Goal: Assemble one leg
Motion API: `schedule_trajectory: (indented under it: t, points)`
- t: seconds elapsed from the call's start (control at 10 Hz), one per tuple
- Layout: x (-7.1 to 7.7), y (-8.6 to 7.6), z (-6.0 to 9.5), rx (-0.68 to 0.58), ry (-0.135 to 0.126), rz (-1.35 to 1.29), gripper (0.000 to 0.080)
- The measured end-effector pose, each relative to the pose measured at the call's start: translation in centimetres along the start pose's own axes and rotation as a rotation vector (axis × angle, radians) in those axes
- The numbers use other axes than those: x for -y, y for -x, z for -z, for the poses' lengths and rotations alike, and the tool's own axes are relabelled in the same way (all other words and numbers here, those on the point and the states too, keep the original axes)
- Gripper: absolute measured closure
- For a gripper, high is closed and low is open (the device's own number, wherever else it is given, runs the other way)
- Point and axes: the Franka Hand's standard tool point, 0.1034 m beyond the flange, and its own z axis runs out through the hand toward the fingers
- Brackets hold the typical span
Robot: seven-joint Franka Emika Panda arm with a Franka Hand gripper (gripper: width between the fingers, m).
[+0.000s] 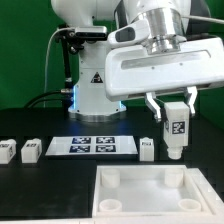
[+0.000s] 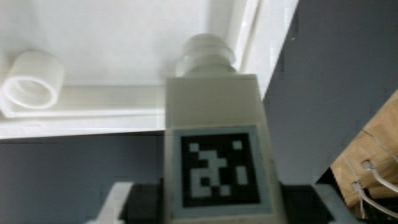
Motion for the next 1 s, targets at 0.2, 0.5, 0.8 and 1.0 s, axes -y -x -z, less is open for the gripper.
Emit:
schedule_trajectory:
  t: [0.2, 0.5, 0.8, 1.0]
  points:
    - [-0.3, -2.3, -1.9, -0.025, 0.002, 0.003, 0.0508]
    - [-2.1, -3.5, -3.9, -0.033, 0.020, 0.007, 0.0508]
    - [-2.0, -4.1, -5.3, -0.039, 0.018, 0.002, 0.0508]
    - [-1.2, -3.9, -5.9, -0.037, 0.010, 0.006, 0.0508]
